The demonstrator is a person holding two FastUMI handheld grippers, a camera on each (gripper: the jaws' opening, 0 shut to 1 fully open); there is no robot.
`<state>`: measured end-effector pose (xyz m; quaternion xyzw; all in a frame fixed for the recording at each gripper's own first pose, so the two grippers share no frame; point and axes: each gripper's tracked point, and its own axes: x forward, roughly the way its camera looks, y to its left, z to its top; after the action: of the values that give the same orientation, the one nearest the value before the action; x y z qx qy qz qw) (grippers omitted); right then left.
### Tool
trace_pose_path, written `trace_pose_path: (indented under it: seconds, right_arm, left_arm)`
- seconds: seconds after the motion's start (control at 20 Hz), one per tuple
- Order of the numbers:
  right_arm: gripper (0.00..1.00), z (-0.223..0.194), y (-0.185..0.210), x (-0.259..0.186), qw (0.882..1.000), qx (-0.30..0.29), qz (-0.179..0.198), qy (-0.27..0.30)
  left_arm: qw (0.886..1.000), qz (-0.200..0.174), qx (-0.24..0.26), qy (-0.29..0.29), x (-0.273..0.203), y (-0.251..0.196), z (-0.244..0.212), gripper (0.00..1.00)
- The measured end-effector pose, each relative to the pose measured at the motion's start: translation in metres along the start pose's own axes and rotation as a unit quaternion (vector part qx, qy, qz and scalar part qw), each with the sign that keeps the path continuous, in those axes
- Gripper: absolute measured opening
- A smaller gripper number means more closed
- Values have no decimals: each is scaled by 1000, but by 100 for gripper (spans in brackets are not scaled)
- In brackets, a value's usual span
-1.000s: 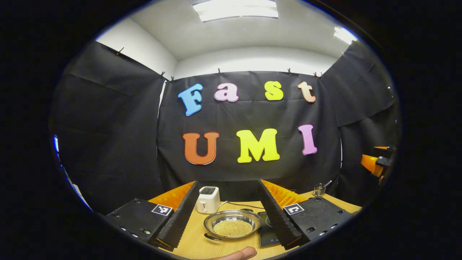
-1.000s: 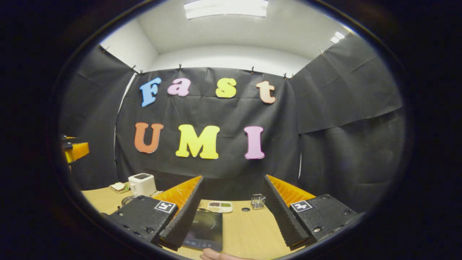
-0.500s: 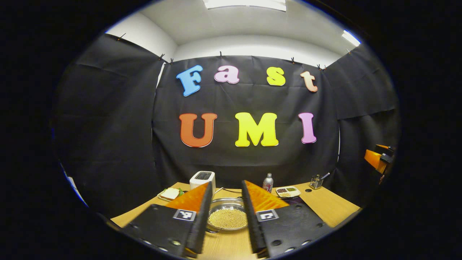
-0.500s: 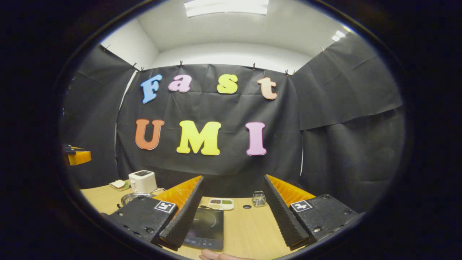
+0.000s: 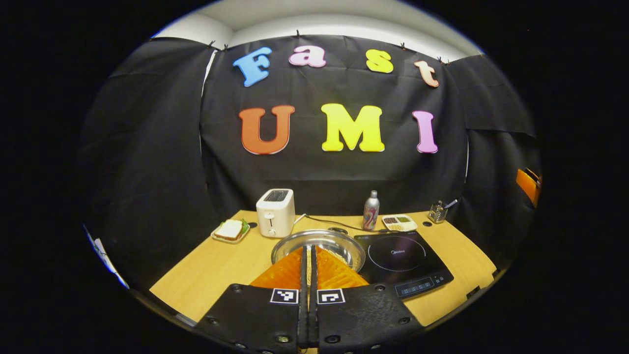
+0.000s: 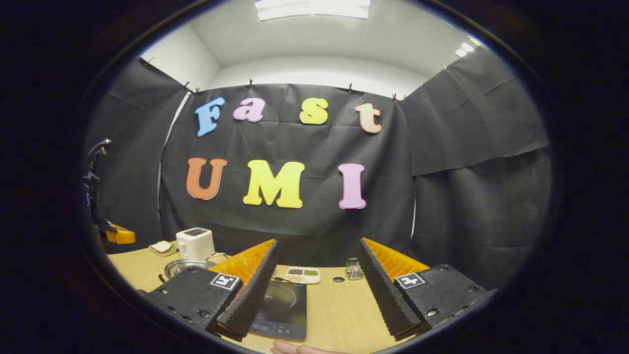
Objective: First push the handle of the pot to place it horizontally, then grasp the pot with both hands and set it on the induction cooktop.
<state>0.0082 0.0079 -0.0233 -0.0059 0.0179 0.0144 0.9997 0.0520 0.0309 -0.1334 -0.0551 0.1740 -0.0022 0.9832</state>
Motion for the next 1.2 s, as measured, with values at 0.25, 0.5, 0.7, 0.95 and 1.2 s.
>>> trace_pose_path:
  seconds: [0.25, 0.5, 0.7, 0.95, 1.2]
  right_arm:
    - [96, -9, 1, 4, 1000, -6, -1, 11]
    - [97, -17, 4, 8, 1000, -12, -1, 21]
    - [96, -21, 7, 8, 1000, -15, 1, 28]
    - [96, -29, 9, 11, 999, -26, 3, 36]
    - [97, -43, 6, 13, 998, -27, -2, 57]
  left_arm:
    - [996, -6, -18, 82, 32, 3, -47, 0]
    - [988, -5, -13, 152, 54, 10, -89, 0]
    - [981, -7, -9, 195, 65, 8, -118, 0]
    - [973, -24, -18, 227, 78, -3, -140, 0]
    - [966, -8, -12, 258, 90, 2, -159, 0]
